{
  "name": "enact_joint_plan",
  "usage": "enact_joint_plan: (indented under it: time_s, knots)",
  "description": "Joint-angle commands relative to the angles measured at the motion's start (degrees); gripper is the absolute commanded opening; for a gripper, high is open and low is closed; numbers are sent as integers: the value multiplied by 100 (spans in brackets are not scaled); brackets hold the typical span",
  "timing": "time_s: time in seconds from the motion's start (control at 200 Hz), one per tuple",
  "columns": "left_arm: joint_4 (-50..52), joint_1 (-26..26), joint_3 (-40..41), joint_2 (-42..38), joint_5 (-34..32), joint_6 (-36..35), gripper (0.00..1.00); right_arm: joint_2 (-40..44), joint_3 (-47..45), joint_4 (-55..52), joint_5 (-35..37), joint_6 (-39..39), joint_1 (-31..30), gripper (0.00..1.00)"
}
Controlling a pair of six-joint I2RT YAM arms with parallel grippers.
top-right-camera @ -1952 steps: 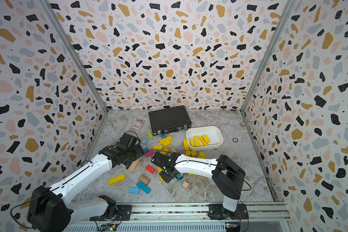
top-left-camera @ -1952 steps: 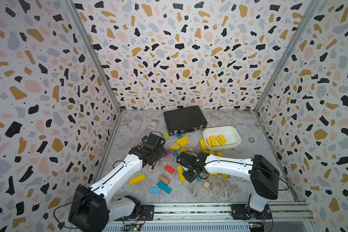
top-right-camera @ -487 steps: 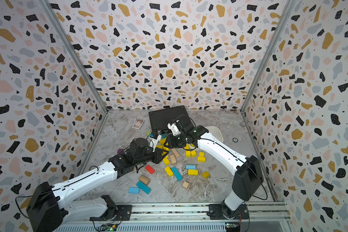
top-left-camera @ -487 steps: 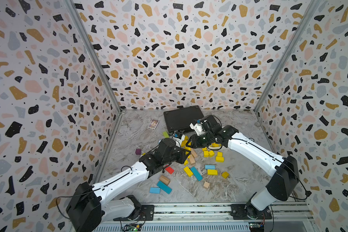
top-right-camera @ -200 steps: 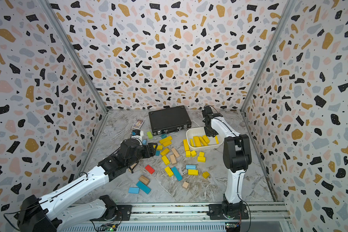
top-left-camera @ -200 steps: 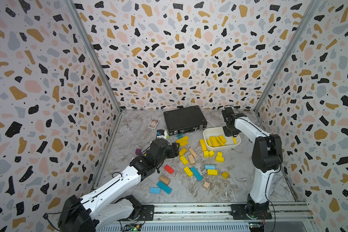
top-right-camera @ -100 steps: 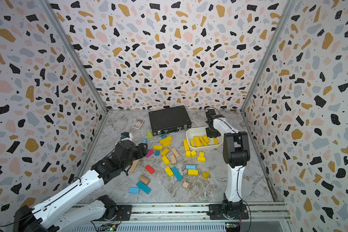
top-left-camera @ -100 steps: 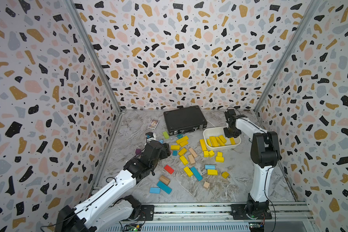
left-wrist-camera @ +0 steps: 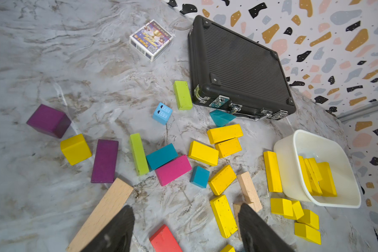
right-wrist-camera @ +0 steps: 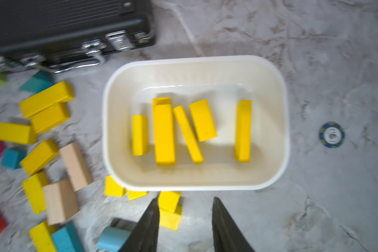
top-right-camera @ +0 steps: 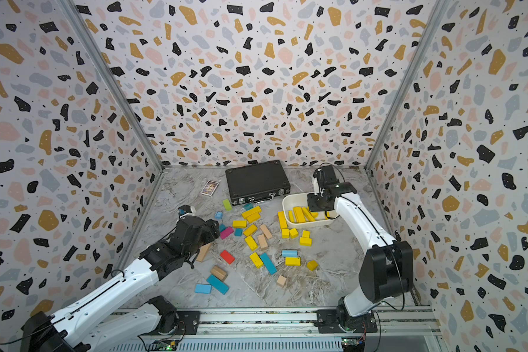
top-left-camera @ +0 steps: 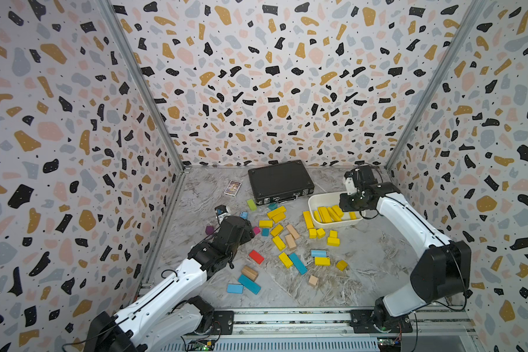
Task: Pick out the yellow building blocks
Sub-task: Place the building block in the storage box, then pick up the building block from the center of the board.
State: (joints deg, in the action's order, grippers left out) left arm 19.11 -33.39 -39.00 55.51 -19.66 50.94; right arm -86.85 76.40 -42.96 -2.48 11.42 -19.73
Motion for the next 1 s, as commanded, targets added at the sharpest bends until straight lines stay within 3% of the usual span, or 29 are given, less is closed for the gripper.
enact_joint_plan:
  time_s: [0.0,0.18,0.34,0.636,0.991]
  knots:
    - [126,101,73,96,-101,408,76,235,-363,-342,-402,334,-933,42]
    - [158,183,212,63,-39,715,75,-55,-509,-189,-216,574,-2267,42]
    - [272,218,333,-118,-72,862,75,-709,-163,-147,-40,292,-2960,42]
    - [391,258,493,-421,-126,1036,73,-1942,624,-167,56,-157,-3298,43]
    - [340,270,547,-418,-152,1173,72,-2641,929,-117,3,-88,-3565,44]
